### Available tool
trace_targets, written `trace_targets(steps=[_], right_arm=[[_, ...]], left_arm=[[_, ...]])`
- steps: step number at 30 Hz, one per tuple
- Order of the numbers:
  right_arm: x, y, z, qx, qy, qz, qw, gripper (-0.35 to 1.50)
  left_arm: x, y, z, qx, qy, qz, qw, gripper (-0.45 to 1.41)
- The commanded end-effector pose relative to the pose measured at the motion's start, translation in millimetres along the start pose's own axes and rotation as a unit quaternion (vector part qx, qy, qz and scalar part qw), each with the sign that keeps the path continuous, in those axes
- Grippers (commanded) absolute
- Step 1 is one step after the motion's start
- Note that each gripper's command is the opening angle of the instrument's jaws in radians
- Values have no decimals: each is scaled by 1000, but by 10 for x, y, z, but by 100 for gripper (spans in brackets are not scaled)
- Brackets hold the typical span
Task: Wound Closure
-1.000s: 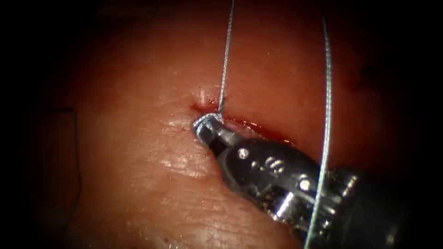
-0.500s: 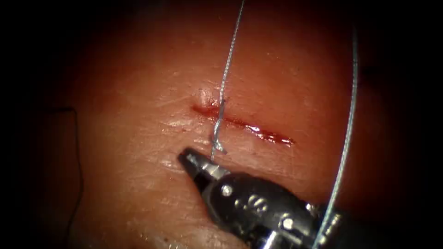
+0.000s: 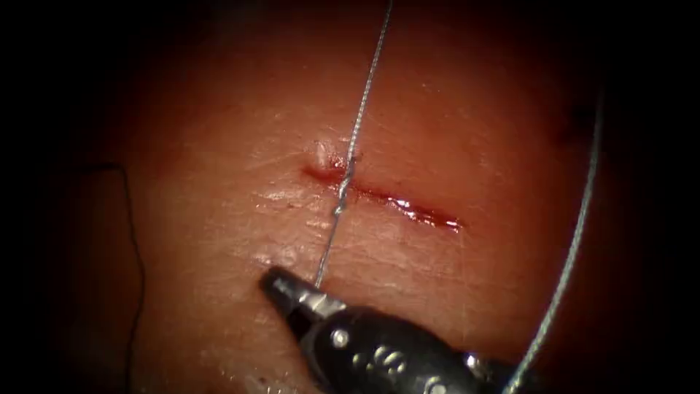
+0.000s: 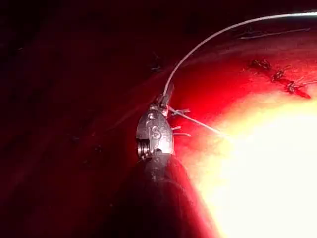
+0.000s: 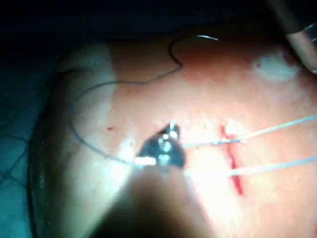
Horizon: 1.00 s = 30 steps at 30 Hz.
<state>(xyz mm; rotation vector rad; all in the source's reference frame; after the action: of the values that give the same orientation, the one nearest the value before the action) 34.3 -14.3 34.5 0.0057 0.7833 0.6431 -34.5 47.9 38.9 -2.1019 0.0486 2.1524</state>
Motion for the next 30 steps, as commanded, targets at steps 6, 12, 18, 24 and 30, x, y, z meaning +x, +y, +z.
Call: trace_targets(steps=[6,12,18,24,30], right_arm=[[-1,-25,7,23,-1,-8,1000,-35],[-9,-34,9,48,-12,-14,999,-35],[-15,-49,15,73,-23,-11,997,-35],[-22,-54,19,89,-32,-9,995,-35],[-26,-56,22,94,-36,-8,995,-35]], left_arm=[[-5,-14,16,7,-3,6,1000,-45],[-7,-15,24,12,-7,16,1000,-45],[-6,-19,29,13,-7,23,1000,-45],[-10,-18,38,8,-12,25,1000,-45],[-11,-17,39,7,-11,26,1000,-45]])
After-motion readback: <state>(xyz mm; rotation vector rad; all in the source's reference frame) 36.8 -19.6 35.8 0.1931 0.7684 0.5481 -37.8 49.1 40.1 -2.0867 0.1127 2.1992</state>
